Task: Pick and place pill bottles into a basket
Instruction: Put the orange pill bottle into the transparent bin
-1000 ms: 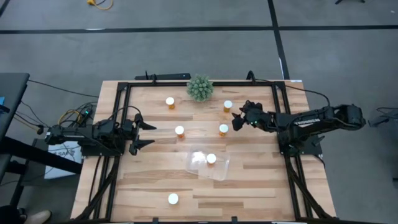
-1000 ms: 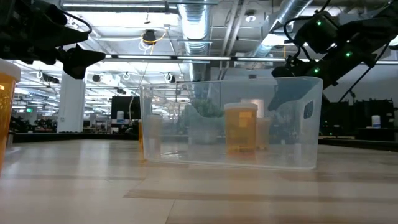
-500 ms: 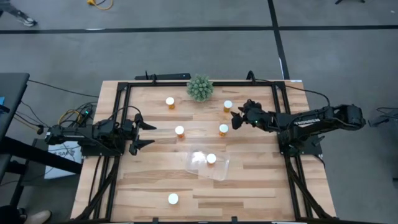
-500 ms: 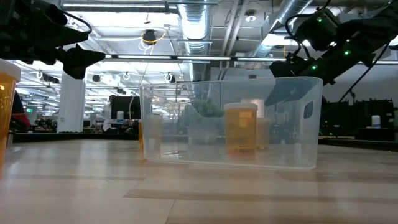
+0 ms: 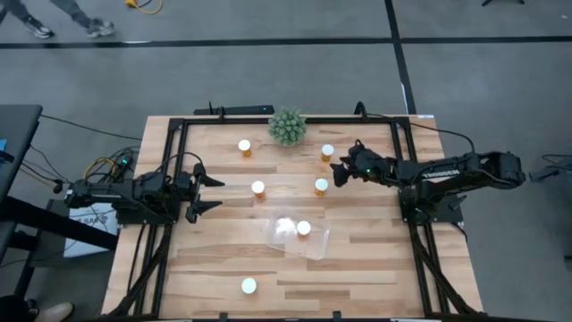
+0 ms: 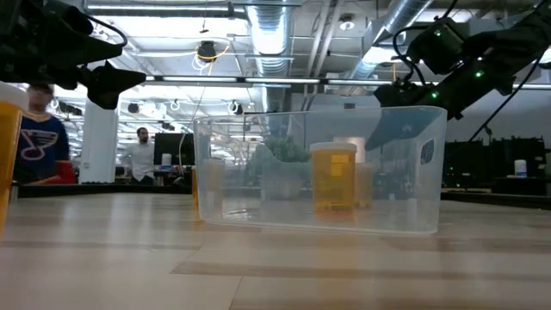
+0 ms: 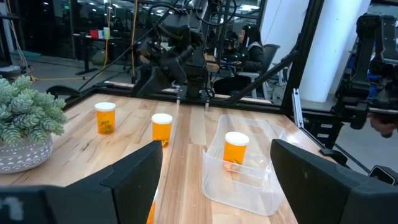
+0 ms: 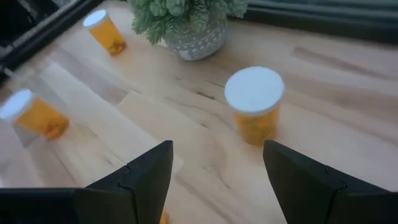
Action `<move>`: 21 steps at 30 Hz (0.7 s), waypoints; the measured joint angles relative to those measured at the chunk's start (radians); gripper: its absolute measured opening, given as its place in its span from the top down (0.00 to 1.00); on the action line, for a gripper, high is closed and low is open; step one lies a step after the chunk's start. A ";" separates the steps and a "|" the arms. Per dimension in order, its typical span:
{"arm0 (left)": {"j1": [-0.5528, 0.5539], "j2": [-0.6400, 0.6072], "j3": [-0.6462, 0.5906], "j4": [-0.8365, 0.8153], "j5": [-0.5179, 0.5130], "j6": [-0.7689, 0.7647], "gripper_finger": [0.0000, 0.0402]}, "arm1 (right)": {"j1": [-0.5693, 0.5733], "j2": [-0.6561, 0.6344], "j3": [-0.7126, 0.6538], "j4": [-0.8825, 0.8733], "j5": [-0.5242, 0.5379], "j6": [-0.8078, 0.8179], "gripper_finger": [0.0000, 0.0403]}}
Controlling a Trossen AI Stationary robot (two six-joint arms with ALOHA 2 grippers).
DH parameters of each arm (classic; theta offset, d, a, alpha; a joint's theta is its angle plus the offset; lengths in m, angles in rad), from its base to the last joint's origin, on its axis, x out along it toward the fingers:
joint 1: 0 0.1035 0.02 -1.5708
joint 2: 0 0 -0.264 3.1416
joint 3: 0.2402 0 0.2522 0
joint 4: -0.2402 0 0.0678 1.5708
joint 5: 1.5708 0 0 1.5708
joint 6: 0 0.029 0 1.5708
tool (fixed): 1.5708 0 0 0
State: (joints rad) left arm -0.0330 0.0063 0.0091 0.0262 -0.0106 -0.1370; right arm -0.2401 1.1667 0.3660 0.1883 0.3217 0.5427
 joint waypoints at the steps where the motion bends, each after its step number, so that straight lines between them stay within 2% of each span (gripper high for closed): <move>1: 0.000 0.000 0.000 0.000 0.000 0.001 0.28 | 0.000 0.000 0.000 0.000 0.012 -0.025 0.39; 6: 0.000 0.000 0.000 0.000 0.000 -0.001 0.28 | 0.000 0.020 0.000 0.018 0.097 -0.108 0.39; 14: 0.000 0.000 0.000 0.000 0.000 0.002 0.28 | -0.003 0.187 0.004 0.133 0.095 -0.132 0.39; 21: 0.000 0.000 0.000 0.000 0.000 0.002 0.28 | -0.009 0.296 0.060 0.146 0.095 -0.168 0.39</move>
State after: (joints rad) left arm -0.0330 0.0066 0.0090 0.0264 -0.0105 -0.1352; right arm -0.2494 1.4630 0.4265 0.3340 0.4171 0.3751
